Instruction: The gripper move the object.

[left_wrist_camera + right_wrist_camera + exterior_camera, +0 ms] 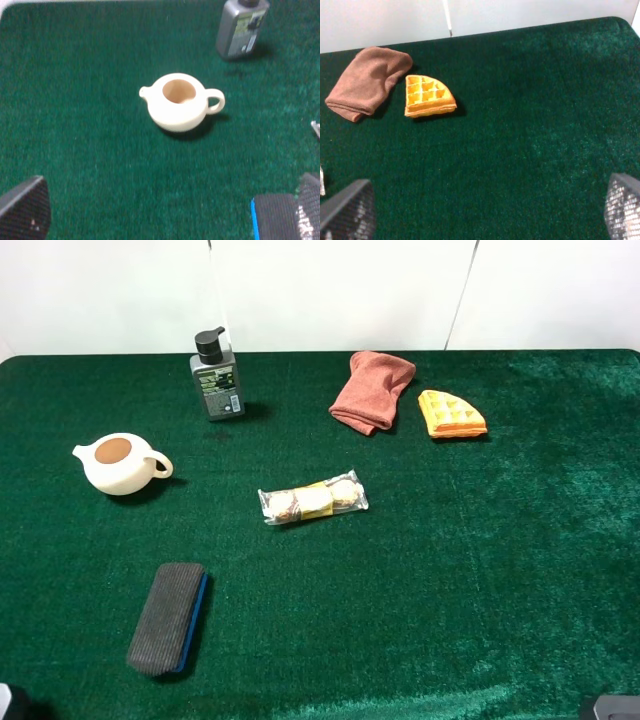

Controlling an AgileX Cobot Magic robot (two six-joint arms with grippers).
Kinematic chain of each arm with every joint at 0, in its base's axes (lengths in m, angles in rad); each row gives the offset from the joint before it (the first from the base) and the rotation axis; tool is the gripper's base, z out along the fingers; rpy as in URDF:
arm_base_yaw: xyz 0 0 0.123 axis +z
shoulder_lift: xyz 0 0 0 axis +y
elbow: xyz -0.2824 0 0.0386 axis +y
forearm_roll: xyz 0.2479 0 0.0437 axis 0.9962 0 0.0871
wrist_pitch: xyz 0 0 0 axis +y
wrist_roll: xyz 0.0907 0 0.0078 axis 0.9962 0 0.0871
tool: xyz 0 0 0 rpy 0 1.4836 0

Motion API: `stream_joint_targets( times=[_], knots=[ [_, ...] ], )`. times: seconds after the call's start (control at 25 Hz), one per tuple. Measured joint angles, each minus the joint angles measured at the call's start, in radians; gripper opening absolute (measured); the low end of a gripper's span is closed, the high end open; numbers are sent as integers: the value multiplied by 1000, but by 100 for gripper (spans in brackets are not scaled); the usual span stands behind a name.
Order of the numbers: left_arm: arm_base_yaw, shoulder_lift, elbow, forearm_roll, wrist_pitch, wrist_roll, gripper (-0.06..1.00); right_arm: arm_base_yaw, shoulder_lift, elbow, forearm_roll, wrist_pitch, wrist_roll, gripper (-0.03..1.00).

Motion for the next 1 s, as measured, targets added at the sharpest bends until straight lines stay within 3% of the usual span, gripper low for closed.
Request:
stream_joint_targets(
  times=[0.12, 0.56, 1.0],
  knots=[
    [0, 125, -26, -4, 0, 6, 99, 0, 0, 0, 0, 0, 0, 70],
    [-3, 590, -125, -74, -14, 182, 99, 0, 0, 0, 0, 0, 0, 70],
    [-98, 937, -179, -74, -134, 290, 99, 0, 0, 0, 0, -1, 0, 70]
  ],
)
